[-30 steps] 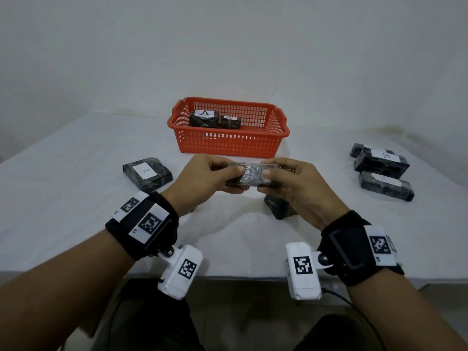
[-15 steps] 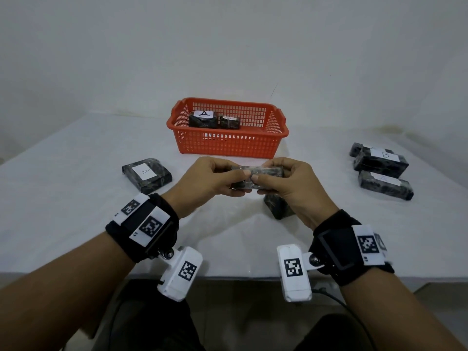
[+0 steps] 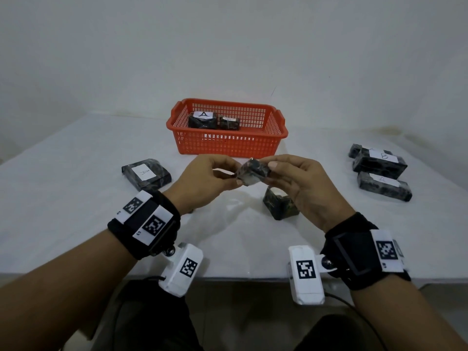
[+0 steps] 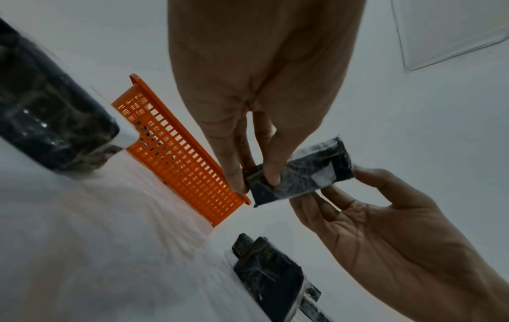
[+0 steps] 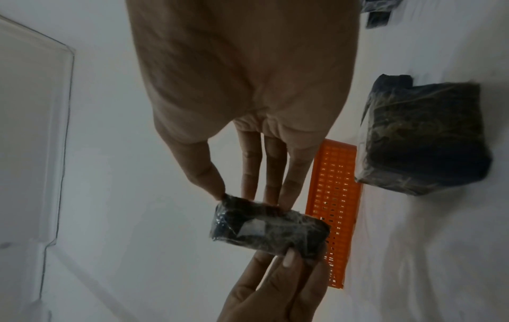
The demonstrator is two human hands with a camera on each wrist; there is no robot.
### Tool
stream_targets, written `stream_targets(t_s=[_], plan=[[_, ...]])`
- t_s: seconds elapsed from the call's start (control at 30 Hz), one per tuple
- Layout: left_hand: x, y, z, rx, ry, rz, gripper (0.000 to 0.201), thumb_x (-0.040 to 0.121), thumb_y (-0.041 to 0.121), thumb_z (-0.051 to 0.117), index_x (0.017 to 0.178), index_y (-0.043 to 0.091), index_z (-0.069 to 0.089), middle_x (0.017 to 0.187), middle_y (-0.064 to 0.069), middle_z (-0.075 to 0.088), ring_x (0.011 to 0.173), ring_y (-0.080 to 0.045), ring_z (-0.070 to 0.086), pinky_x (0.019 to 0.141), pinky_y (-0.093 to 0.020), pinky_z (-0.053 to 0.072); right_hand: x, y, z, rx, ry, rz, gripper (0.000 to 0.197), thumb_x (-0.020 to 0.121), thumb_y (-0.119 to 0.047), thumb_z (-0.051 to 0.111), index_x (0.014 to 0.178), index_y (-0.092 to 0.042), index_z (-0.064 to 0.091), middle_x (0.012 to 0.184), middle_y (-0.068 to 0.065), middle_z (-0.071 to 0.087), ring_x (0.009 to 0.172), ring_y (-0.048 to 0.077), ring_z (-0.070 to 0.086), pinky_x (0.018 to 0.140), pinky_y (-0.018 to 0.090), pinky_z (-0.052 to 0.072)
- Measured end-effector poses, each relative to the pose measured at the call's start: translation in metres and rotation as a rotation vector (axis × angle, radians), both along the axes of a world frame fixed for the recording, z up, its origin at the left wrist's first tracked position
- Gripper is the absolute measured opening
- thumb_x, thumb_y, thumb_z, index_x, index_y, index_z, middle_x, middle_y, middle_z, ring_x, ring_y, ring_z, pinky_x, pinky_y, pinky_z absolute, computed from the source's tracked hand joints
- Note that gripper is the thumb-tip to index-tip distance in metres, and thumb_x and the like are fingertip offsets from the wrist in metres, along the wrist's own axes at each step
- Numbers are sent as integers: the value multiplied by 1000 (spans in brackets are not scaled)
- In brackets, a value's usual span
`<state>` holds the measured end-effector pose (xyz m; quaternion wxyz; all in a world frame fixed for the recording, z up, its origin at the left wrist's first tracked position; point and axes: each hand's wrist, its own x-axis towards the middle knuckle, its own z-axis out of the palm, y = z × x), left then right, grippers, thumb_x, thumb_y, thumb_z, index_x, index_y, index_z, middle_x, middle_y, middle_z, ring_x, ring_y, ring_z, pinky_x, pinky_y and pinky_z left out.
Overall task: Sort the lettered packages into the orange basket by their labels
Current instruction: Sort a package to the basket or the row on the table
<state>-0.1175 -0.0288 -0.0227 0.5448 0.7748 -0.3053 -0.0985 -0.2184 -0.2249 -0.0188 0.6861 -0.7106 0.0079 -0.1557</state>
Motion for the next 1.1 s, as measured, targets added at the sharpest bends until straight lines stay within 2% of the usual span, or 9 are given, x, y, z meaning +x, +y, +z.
stream_targets(t_s=[0.1, 0.2, 0.4, 0.6, 0.67, 0.77, 0.87, 0.97, 1.1], plan=[[-1, -2, -1, -32, -12, 12, 17, 86, 7, 81, 100, 17, 78, 97, 7, 80, 88, -6, 77, 75, -13, 58, -1, 4, -1, 9, 75, 37, 32, 101, -26, 61, 121, -5, 74, 121, 9, 77, 117, 28, 71, 109, 42, 52], [-1, -3, -1, -47, -15, 10, 18, 86, 5, 81, 102, 13, 78, 97, 4, 81, 89, -7, 77, 76, -12, 58, -3, 6, -3, 71, 102, 65, 42, 98, -33, 63, 123, 0, 73, 124, 11, 75, 119, 31, 70, 110, 41, 52], [-5, -3, -2, -65, -28, -6, 19, 87, 7, 80, 105, 12, 79, 100, 4, 81, 91, -8, 77, 80, -15, 59, -2, 8, -3, 95, 115, 96, 50, 92, -34, 65, 126, 1, 70, 125, 14, 75, 120, 33, 70, 108, 37, 54], [-9, -3, 7, -17, 25, -104, 24, 90, 26, 78, 112, 16, 77, 106, 6, 80, 99, -8, 76, 90, -22, 59, 1, 7, -4, 118, 54, 69, 49, 83, -26, 74, 122, 3, 68, 121, 15, 76, 118, 27, 72, 112, 41, 51], [-8, -3, 4, -36, -24, -57, 19, 92, 16, 76, 111, 14, 77, 104, 5, 80, 97, -5, 75, 85, -16, 59, 0, 6, -3, 114, 71, 97, 49, 87, -27, 78, 125, 2, 68, 124, 14, 75, 120, 26, 71, 111, 39, 51], [-4, -1, -1, -64, -61, -15, 20, 91, 6, 76, 110, 12, 78, 103, 4, 80, 96, -5, 76, 83, -13, 57, -2, 6, -2, 100, 87, 122, 48, 90, -32, 69, 127, -1, 69, 127, 14, 74, 122, 28, 69, 108, 36, 54], [-5, 2, -2, -61, -55, -42, 21, 90, 7, 76, 110, 13, 78, 103, 5, 81, 97, -6, 76, 93, -21, 59, -3, 8, -2, 112, 73, 114, 47, 92, -29, 72, 128, 2, 68, 127, 15, 74, 121, 30, 70, 108, 36, 54], [-10, 5, 4, -66, 37, -174, 24, 94, 17, 74, 118, 15, 75, 115, 1, 78, 109, -12, 73, 101, -29, 57, -1, 6, -4, 86, 35, 65, 47, 86, -23, 78, 123, 4, 69, 123, 20, 74, 120, 33, 70, 112, 42, 51], [-11, 4, 8, -99, 102, -246, 41, 87, 50, 72, 112, 18, 79, 121, -19, 72, 122, -40, 63, 111, -54, 50, 1, 4, -4, 3, 29, 51, 38, 85, -17, 79, 116, 2, 72, 119, 23, 74, 119, 38, 68, 112, 45, 51]])
